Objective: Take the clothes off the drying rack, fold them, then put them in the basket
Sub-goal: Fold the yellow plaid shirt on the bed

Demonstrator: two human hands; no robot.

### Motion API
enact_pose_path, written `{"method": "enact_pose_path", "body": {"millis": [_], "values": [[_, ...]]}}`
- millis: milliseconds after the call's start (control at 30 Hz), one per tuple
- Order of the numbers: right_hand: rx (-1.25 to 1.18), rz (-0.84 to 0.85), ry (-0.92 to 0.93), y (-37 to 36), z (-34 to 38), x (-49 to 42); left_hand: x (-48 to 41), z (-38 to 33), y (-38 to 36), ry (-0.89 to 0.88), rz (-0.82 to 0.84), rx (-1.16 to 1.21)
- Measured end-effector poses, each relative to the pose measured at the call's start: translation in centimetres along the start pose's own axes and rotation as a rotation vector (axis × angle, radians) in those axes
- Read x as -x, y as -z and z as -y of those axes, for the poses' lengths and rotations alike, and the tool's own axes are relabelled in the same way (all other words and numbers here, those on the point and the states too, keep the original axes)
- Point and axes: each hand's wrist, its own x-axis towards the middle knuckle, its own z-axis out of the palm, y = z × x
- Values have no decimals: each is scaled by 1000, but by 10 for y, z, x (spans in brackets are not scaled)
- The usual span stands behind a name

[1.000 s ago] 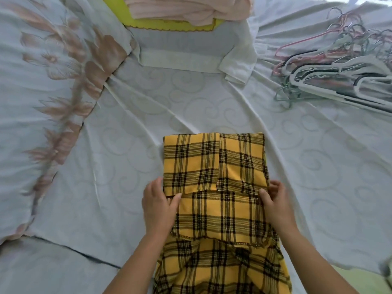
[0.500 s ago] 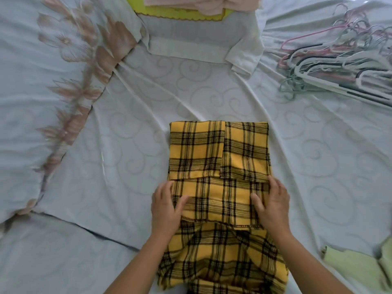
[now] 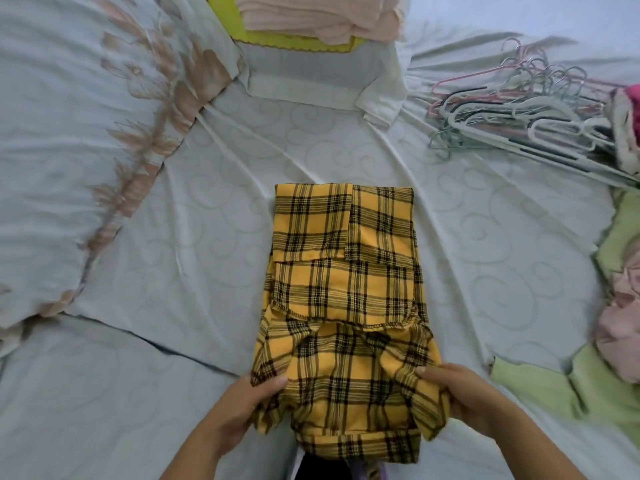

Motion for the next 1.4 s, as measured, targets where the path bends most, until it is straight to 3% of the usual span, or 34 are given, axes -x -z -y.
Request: {"method": "enact_pose_path", "body": {"millis": [167,300,400,467,600,700,767,833,933,1000,1067,1133,1167,1233,1333,1400], "values": [[-403,221,128,1,67,12,-1,-74,-8,-109,70,266],[-716,362,230,0,145,-12,-39,-155,-17,-250,4,403],[-1065,205,260,-2,197,-42,-80,-200,-20,-267,-92,560],[-1137,62,295,0,217,-65,-103,-216,-22,-191,-159,485],[-784,-233,347,-4,211,-85,-116,-209,-33,-77,-233,315],[-161,-505,630,-9,200,-86,-118,-204,-43,-4,-169,267],[294,-512,831,-15,207,-88,-120,-216,-52,-41,-74,271],[565,-443,894,-17,221,-95,-129,-234,-56,-138,-15,231],[576,-542,843,-11,247,-99,-137,-259,-57,-199,0,28],[568,-656,732,-8,256,-96,-141,-266,-49,-281,-168,-165],[541,-521,610,-4,260,-90,-149,-261,-30,-401,-507,-402],[424,-217,446,-1,265,-79,-153,-252,-14,-352,-703,-498],[392,-135,392,1,268,-75,-155,-247,-9,-272,-693,-439],[392,-147,447,5,274,-76,-157,-239,-11,-206,-583,-270],[138,-255,674,0,280,-82,-159,-239,-16,-355,-502,-71],[92,-377,708,-2,275,-92,-161,-242,-15,-347,-416,64]]}}
